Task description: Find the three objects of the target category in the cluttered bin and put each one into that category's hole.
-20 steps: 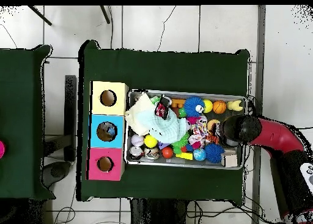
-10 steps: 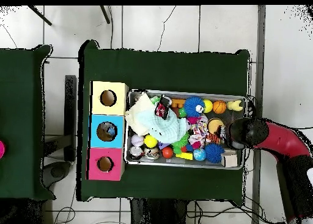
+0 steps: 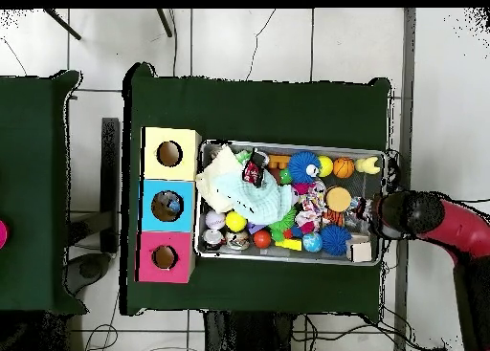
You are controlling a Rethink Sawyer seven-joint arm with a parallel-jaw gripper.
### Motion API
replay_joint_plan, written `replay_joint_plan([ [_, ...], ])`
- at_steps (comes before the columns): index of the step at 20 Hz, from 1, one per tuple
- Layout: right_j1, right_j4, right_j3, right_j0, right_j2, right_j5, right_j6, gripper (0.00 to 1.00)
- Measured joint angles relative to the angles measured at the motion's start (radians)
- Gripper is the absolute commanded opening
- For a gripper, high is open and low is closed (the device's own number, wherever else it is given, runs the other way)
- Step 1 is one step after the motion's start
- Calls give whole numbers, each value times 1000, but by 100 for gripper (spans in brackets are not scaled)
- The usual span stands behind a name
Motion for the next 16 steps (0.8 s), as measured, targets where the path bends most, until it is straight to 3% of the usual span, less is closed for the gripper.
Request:
replay_joint_plan([
  [16, 5, 0, -23, 13, 0, 0, 0, 100],
])
